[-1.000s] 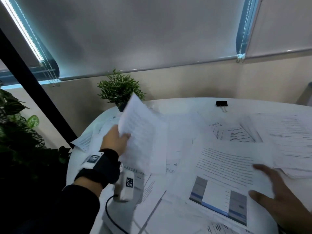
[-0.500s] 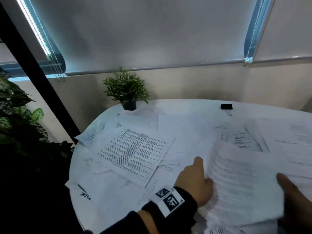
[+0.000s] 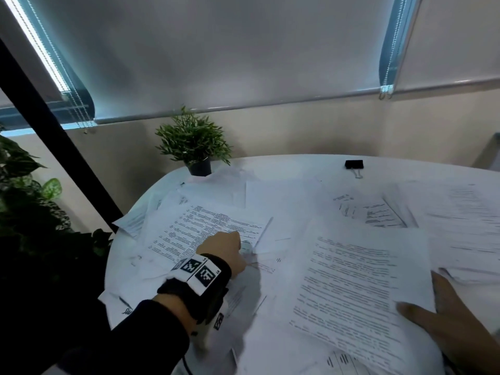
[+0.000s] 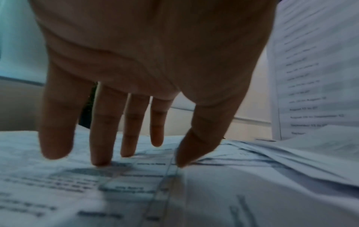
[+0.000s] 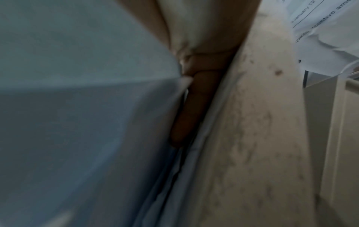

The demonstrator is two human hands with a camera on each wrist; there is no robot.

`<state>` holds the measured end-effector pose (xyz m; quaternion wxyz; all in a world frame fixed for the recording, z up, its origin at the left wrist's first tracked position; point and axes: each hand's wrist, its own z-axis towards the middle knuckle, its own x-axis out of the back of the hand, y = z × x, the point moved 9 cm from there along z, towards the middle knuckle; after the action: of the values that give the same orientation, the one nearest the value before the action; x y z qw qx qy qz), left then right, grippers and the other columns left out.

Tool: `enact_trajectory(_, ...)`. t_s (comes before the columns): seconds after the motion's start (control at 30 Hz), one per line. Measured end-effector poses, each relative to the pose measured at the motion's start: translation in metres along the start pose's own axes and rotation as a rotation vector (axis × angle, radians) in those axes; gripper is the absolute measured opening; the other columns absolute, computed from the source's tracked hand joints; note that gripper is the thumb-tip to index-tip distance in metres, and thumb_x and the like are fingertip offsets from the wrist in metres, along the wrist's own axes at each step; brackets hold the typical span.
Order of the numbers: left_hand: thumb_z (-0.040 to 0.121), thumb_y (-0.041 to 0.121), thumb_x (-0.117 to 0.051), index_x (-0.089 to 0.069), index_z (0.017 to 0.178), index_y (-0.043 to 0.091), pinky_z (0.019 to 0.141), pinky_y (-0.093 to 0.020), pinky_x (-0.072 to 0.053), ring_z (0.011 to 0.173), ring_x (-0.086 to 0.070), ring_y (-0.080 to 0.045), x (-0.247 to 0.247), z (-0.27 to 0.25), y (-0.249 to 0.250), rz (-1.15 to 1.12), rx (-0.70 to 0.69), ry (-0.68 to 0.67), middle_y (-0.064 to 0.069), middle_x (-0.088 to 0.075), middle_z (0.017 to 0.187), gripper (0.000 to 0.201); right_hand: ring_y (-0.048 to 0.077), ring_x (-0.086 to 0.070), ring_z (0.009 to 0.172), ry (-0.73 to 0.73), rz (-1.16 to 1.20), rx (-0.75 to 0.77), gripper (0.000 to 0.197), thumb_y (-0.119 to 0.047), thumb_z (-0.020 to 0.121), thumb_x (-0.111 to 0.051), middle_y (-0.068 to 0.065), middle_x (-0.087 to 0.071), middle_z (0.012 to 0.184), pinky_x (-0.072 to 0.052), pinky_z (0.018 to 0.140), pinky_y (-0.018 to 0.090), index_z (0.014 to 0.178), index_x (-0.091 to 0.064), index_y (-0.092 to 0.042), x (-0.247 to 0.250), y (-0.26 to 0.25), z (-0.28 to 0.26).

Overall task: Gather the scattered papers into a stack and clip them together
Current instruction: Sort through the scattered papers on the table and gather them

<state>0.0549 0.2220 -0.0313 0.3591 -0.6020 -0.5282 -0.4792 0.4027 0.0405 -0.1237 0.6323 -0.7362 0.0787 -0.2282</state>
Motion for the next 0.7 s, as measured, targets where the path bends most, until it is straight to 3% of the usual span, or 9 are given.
enact_trajectory(0.03,0.083,0.031,-0.056,-0.052,0.114,0.019,0.084,-0.033,-0.051,0.102,-0.058,-0.022,0.003,-0.001,0.0,0.004,0.0,0.02,-0.002,-0.059,0.111,0.033,0.02,-0.056,0.119,0.006,0.021,-0.01,0.111,-0.057,0.043,-0.087,-0.001,-0.055,0.132,-0.049,0.088,0.05,0.137,-0.04,-0.022,-0.002,-0.003,-0.001)
enact_trajectory(0.1,0.082,0.042,-0.059,-0.051,0.113,0.018,0.084,-0.032,-0.05,0.102,-0.057,-0.021,0.0,-0.003,0.001,0.011,-0.006,0.01,-0.001,-0.058,0.111,0.04,0.022,-0.051,0.12,0.027,0.051,-0.039,0.101,-0.019,0.054,-0.09,0.001,-0.048,0.136,-0.047,0.096,0.046,0.139,-0.036,-0.021,-0.014,-0.034,-0.013)
enact_trajectory(0.13,0.08,0.047,-0.06,-0.05,0.114,0.018,0.085,-0.032,-0.05,0.103,-0.056,-0.02,-0.002,-0.004,0.001,0.011,-0.009,-0.003,-0.001,-0.057,0.112,0.046,0.021,-0.046,0.12,0.06,0.046,-0.034,0.098,0.002,0.061,-0.083,-0.002,-0.043,0.136,-0.042,0.1,0.044,0.141,-0.032,-0.018,-0.015,-0.042,-0.013)
enact_trajectory(0.2,0.081,0.045,-0.06,-0.049,0.114,0.017,0.086,-0.033,-0.05,0.102,-0.056,-0.021,-0.005,-0.003,0.0,0.013,-0.012,-0.003,-0.001,-0.057,0.113,0.045,0.015,-0.037,0.115,0.115,0.011,-0.005,0.089,0.017,0.071,-0.069,-0.004,-0.033,0.134,-0.032,0.104,0.04,0.141,-0.027,-0.019,-0.014,-0.051,-0.017)
enact_trajectory(0.3,0.084,0.036,-0.054,-0.05,0.105,0.015,0.077,-0.03,-0.049,0.093,-0.056,-0.021,-0.002,-0.004,0.003,0.034,-0.03,0.041,-0.003,-0.057,0.101,0.03,0.012,-0.031,0.118,0.142,-0.007,0.05,0.087,0.019,0.071,-0.068,-0.007,-0.029,0.137,-0.026,0.108,0.038,0.113,-0.029,-0.047,-0.014,-0.063,-0.022)
enact_trajectory(0.43,0.09,0.035,-0.049,-0.04,0.089,0.015,0.067,-0.029,-0.042,0.079,-0.05,-0.022,0.008,-0.011,0.009,0.112,-0.062,0.093,-0.001,-0.048,0.081,0.022,0.007,-0.041,0.105,0.045,-0.074,0.088,0.093,0.02,0.071,-0.067,-0.033,-0.036,0.11,-0.029,0.1,0.025,0.092,-0.043,-0.068,-0.022,-0.07,-0.024)
enact_trajectory(0.5,0.091,0.024,-0.047,-0.042,0.092,0.016,0.068,-0.03,-0.04,0.086,-0.056,-0.025,0.023,-0.017,0.013,0.162,-0.077,0.145,-0.006,-0.057,0.093,0.01,0.01,-0.052,0.092,-0.069,-0.124,0.039,0.073,0.012,0.076,-0.068,-0.017,-0.055,0.114,-0.038,0.085,0.021,0.086,-0.058,-0.059,-0.028,-0.064,-0.02)
enact_trajectory(0.57,0.089,0.019,-0.045,-0.048,0.101,0.016,0.066,-0.03,-0.039,0.086,-0.059,-0.029,0.053,-0.027,0.019,0.16,-0.091,0.266,-0.006,-0.06,0.094,0.012,0.0,-0.053,0.091,-0.081,-0.173,0.003,0.048,0.008,0.079,-0.066,0.001,-0.063,0.113,-0.037,0.073,0.014,0.092,-0.065,-0.039,-0.026,-0.055,-0.017)
enact_trajectory(0.7,0.087,0.023,-0.047,-0.054,0.103,0.025,0.065,-0.029,-0.042,0.078,-0.059,-0.029,0.107,-0.071,0.069,0.089,-0.347,0.539,0.0,-0.065,0.086,0.018,0.015,-0.061,0.097,-0.055,0.003,-0.087,0.031,-0.001,0.077,-0.07,0.009,-0.069,0.113,-0.044,0.086,0.025,0.08,-0.077,-0.031,-0.02,-0.044,-0.015)
